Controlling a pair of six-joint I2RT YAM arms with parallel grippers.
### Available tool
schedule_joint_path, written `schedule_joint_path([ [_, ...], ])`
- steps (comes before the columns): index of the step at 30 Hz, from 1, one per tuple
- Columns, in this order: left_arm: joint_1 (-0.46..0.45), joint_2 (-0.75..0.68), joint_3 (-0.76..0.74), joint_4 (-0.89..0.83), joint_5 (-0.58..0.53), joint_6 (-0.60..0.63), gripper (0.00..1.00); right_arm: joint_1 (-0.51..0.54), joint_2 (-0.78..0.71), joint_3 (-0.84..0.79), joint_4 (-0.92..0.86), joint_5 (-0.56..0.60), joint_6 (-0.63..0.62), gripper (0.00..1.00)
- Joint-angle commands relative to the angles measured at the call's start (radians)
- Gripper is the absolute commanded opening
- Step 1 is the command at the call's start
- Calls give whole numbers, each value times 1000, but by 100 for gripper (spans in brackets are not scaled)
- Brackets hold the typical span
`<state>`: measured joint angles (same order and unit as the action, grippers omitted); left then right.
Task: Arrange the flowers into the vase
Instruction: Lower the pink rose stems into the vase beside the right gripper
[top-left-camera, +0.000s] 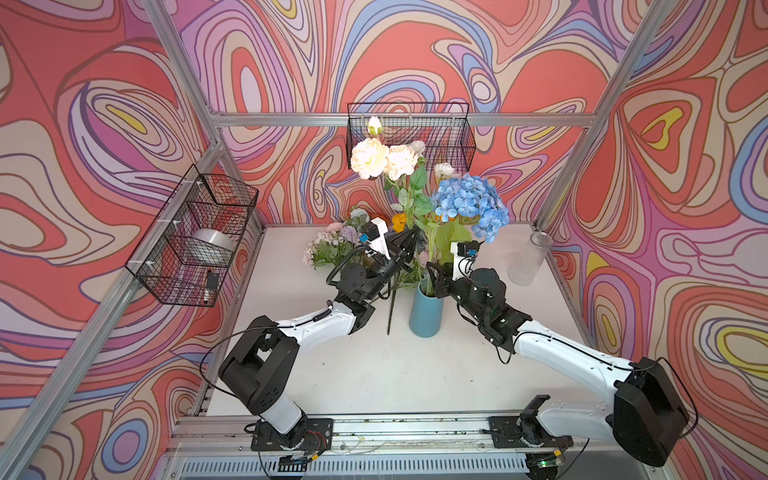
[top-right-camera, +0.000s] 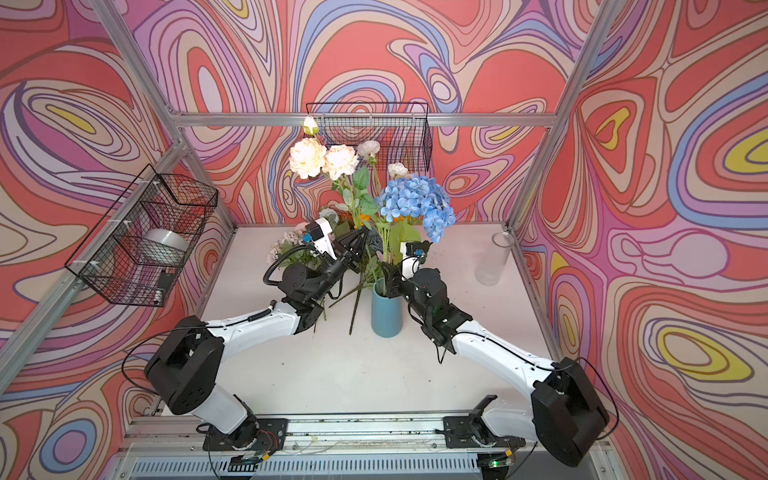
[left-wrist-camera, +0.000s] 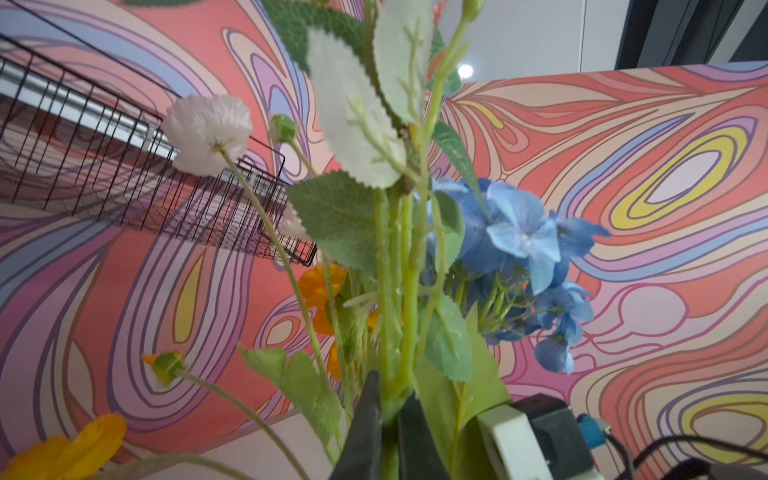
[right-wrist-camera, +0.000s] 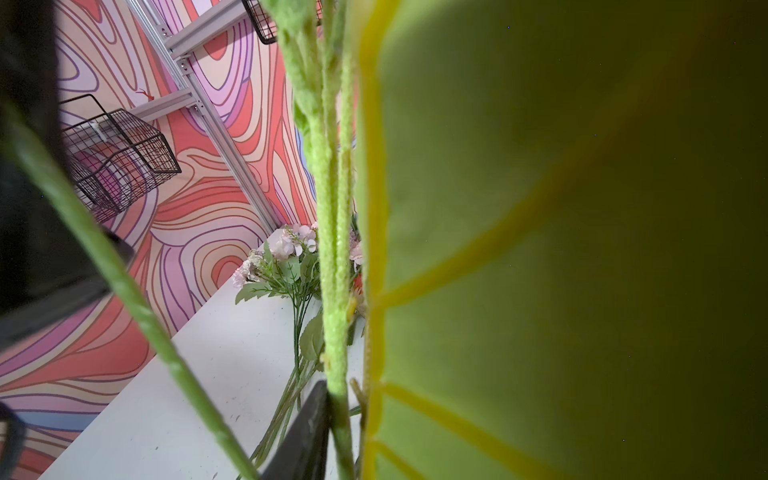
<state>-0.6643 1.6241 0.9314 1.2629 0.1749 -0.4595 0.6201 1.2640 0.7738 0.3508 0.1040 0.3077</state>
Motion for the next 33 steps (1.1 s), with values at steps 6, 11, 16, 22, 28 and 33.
schedule_joint_path([
  [6,-89,37,-108,94,-36,150,0,-5,-24,-14,-11,3,-10,34],
  [11,-120,31,-176,81,-77,187,0,-5,-34,-22,-19,6,-12,34],
  [16,-140,25,-218,61,-105,200,0,-5,-43,-23,-37,19,-15,36],
  [22,-146,3,-253,34,-122,192,23,-4,-54,-16,-61,28,-19,38],
  [28,-151,-86,-304,-51,-126,142,56,-4,-94,-29,-82,16,-28,51],
  [33,-155,-191,-343,-173,-138,98,60,-5,-140,-51,-95,-35,-53,77],
])
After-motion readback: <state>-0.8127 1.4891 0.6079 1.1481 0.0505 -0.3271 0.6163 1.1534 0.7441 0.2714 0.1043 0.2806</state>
